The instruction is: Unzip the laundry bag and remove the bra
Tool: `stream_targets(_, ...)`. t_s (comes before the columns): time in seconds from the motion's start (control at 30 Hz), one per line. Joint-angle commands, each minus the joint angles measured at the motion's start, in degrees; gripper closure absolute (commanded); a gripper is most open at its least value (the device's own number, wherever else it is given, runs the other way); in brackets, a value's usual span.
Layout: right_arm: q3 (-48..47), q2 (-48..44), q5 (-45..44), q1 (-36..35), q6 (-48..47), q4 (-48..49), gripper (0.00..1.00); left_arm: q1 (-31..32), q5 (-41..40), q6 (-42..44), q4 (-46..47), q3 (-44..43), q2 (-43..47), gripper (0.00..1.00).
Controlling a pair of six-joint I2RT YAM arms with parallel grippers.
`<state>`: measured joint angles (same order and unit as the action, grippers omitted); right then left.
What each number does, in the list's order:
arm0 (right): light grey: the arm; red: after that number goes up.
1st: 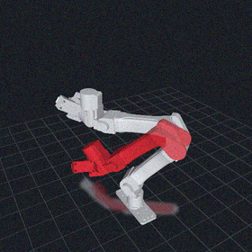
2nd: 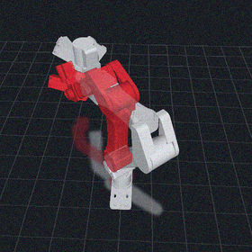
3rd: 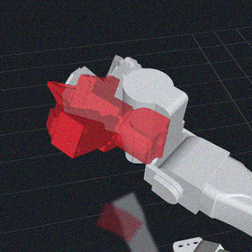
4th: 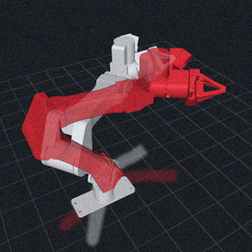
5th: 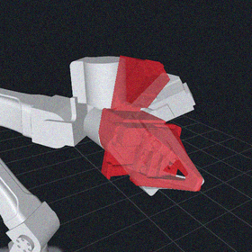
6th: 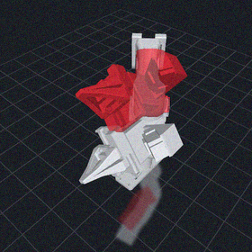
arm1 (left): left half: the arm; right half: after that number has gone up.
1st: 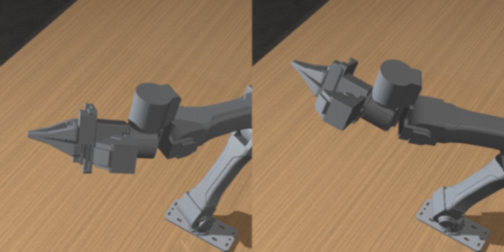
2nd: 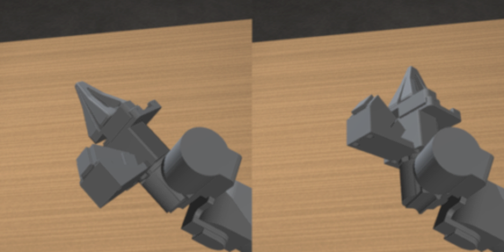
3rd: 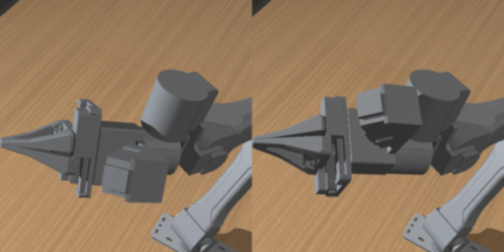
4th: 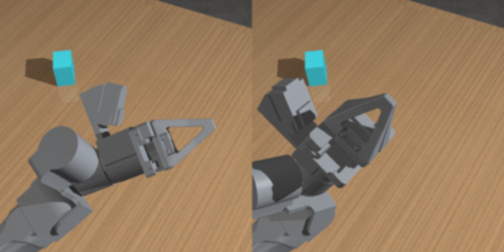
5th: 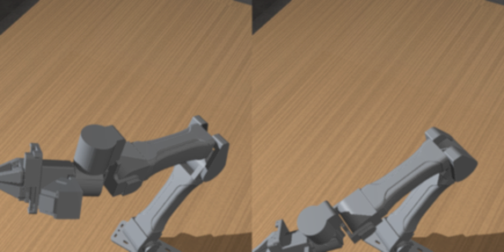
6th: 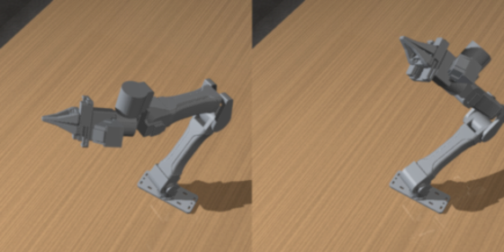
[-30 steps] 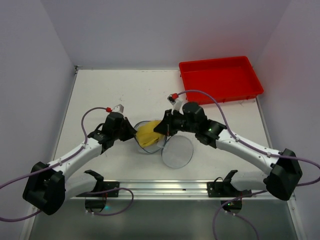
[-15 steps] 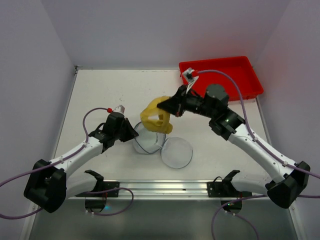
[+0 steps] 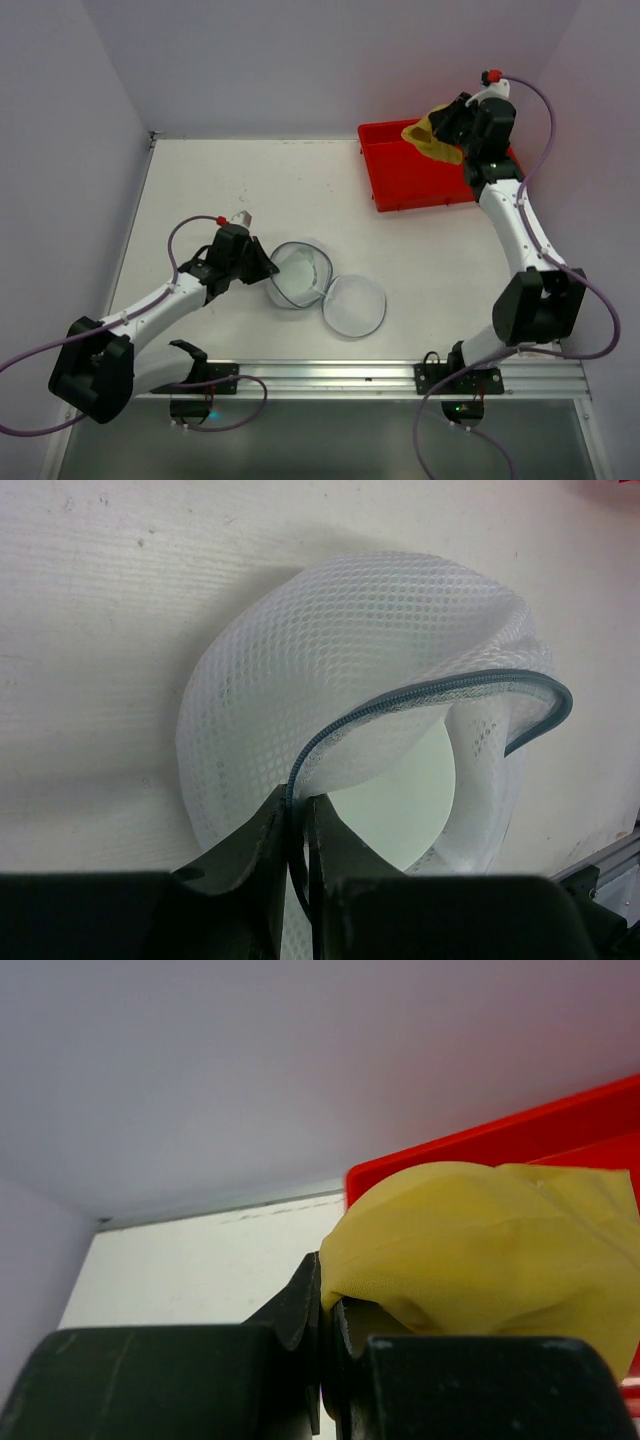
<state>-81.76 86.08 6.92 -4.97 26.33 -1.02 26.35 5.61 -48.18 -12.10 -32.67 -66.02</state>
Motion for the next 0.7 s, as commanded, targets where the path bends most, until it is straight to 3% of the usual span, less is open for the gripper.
stream_targets(0.0, -6.6, 6.3, -2.5, 6.1, 2.6, 0.7, 1.0, -0.4, 1.5, 1.7, 0.2, -2.4, -0.1, 0.85)
stream_targets(0.17, -16.9, 21.1, -2.9, 12.9, 5.8, 1.3, 1.0, -0.3, 2.6, 2.1, 0.8, -2.6, -0.8, 0.86)
stream_targets(0.5, -36.8, 42.6, -7.8, 15.4, 5.3, -5.8, 1.0, -0.4, 3.6, 1.7, 1.4, -2.7, -2.6, 0.86)
stream_targets(0.63, -43.5, 48.9, -2.4, 15.8, 9.1, -14.7, 0.9, -0.4, 3.4, 1.8, 1.4, -2.7, -2.4, 0.86)
stream_targets(0.67, -43.1, 49.4, -1.7, 15.8, 10.7, -15.4, 0.83, -0.4, 3.2, 1.8, 1.4, -2.7, -2.4, 0.86)
